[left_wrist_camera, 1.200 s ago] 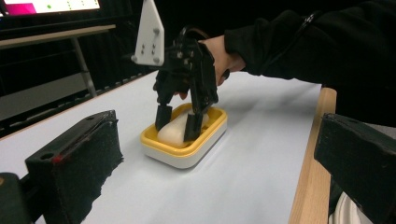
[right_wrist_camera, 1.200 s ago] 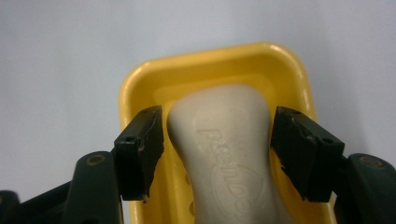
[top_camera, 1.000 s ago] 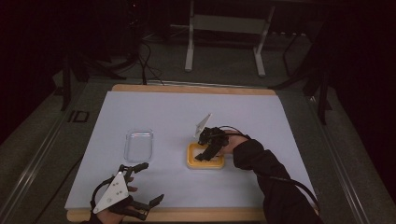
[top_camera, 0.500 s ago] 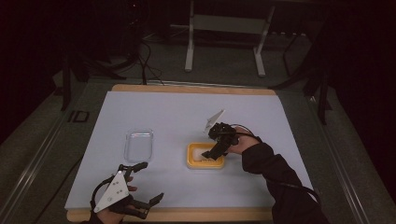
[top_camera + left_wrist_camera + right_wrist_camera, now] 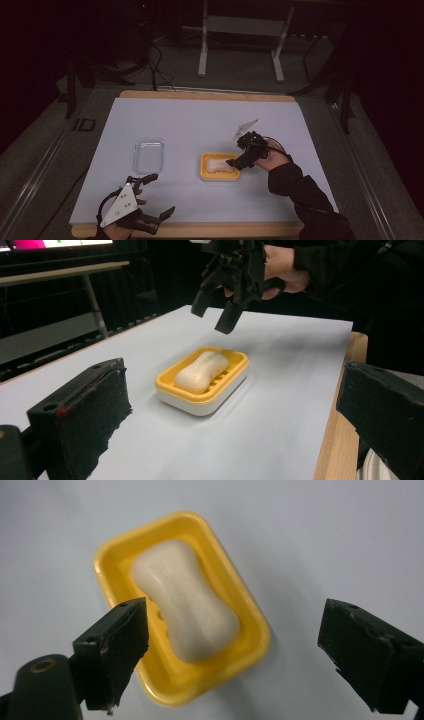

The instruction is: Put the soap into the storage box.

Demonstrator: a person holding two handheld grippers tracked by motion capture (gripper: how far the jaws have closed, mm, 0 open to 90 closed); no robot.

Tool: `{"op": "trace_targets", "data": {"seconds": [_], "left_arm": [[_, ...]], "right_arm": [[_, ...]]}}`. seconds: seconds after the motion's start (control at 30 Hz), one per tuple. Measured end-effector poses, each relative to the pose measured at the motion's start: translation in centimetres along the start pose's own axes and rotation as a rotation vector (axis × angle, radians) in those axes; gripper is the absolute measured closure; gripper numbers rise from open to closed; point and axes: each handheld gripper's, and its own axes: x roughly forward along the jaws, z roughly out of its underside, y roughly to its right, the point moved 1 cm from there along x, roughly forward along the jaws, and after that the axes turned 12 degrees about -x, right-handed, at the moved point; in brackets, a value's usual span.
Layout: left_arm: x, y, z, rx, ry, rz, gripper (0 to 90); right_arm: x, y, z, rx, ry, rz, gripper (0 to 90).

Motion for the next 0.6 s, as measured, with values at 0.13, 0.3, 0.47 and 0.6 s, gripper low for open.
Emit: {"op": "trace_targets", "data": {"seconds": [0.13,0.3,0.47,0.6], "left_arm": [[0.0,0.0,0.0,0.000,-0.002,-0.001,0.7],[0.0,0.0,0.0,0.002,-0.003,-0.002,0.8],[0.1,0.0,0.0,0.003,-0.005,-0.001,0.8],[0.1,0.0,0.0,0.001,-0.005,0.000,0.7]], "right_arm": [[-0.4,-0.2,1.1,0.055,-0.004,0.054,13.6],[-0.7,-0.3,2.6,0.131,-0.004,0.087,13.9],[-1.1,-0.8,4.0,0.160,-0.003,0.110,13.9],[-1.6,-1.2,4.8,0.162,0.000,0.129,13.7]]}}
